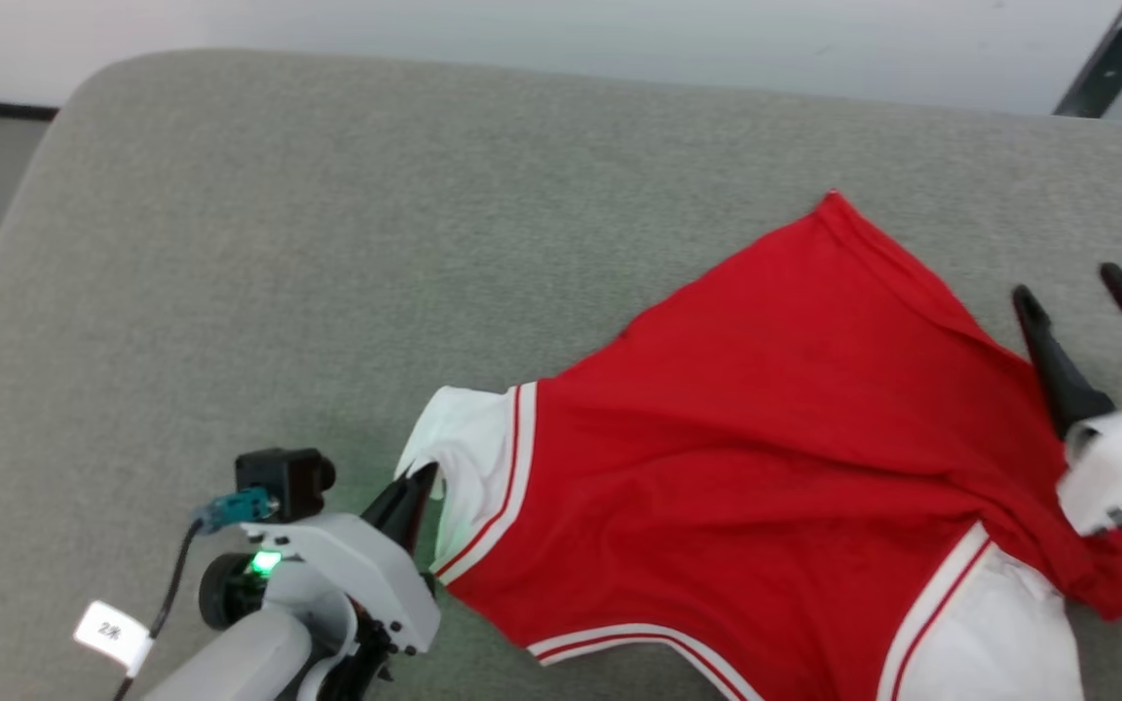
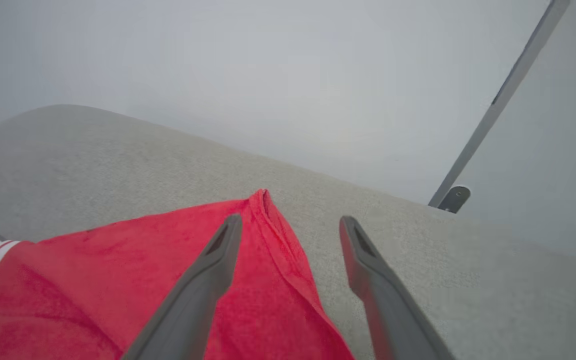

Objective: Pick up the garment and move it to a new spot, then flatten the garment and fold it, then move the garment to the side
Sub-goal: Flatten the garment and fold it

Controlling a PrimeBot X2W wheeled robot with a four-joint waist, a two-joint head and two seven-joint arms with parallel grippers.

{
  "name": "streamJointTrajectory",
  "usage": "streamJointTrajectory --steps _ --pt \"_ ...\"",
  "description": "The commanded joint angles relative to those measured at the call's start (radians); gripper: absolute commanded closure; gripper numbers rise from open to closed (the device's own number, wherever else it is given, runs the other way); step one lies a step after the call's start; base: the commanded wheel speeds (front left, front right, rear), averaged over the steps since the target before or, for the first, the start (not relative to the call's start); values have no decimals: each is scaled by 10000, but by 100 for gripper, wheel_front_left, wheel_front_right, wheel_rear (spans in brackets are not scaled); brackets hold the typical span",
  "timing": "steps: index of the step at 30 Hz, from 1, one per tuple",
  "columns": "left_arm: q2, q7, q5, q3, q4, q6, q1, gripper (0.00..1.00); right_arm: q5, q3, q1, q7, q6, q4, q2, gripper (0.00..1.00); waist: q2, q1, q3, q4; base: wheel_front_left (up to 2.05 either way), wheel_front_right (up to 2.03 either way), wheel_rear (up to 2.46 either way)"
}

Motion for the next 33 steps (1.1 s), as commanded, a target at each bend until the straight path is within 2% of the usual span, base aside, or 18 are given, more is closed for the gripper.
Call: streamJointTrajectory --steps 1,9,15,22,29,30,32,33 --pt "-58 22 72 -29 32 -87 -153 100 147 267 -436 91 -13 307 -96 0 0 0 156 275 0 0 0" --pt "-669 61 214 -272 436 -471 -763 100 1010 1672 -3484 1980 -13 3003 -913 0 0 0 629 1208 0 0 0" --pt "-1241 -26 223 -427 1032 -910 -1181 100 1744 2875 -5443 3933 -13 5025 -1312 0 0 0 975 1815 0 0 0" --pt "-1757 -162 228 -535 1681 -1327 -1518 100 2139 3936 -6877 5766 -13 6881 -1388 0 0 0 1319 2247 0 0 0" --pt "-2068 -291 195 -580 2194 -1584 -1689 100 2041 4241 -7169 6660 -13 8697 -1078 0 0 0 1507 2497 0 0 0" --pt "-2095 -308 182 -578 2245 -1627 -1714 100 1997 4252 -7173 6612 -13 8861 -1039 7 0 0 1522 2516 0 0 0" --pt "-2142 -343 153 -568 2360 -1674 -1748 100 1905 4158 -7247 6367 -13 9171 -958 80 0 0 1541 2533 0 0 0" --pt "-2147 -343 145 -562 2428 -1713 -1754 100 1818 4160 -7271 6244 -13 9283 -908 100 0 0 1544 2528 0 0 0"
